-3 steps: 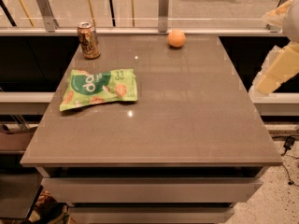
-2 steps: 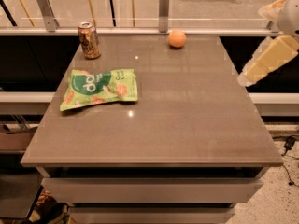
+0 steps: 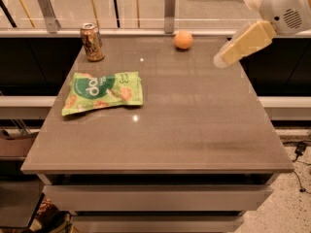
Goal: Knock orange can over
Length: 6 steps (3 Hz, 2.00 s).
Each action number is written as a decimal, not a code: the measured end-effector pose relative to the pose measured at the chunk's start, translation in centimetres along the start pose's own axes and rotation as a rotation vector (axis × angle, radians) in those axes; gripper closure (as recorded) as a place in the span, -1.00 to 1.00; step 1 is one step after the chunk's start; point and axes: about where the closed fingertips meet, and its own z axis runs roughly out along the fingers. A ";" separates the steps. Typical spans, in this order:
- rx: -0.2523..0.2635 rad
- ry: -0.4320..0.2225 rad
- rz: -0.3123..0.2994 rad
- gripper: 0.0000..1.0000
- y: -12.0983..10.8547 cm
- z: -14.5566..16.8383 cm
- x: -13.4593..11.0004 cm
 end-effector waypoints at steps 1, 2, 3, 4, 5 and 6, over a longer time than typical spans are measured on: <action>0.008 -0.075 0.075 -1.00 -0.1 1.8 -2.2; 0.025 -0.133 0.199 -1.00 -0.5 4.3 -3.9; 0.059 -0.178 0.320 -1.00 -1.2 6.8 -5.3; 0.049 -0.212 0.357 -1.00 -1.7 9.5 -7.2; 0.047 -0.215 0.359 -1.00 -1.7 9.8 -7.4; 0.071 -0.218 0.375 -1.00 -2.1 9.6 -7.4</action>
Offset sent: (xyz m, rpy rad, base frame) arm 0.0626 0.0667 -0.0033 0.3838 0.0654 -0.2244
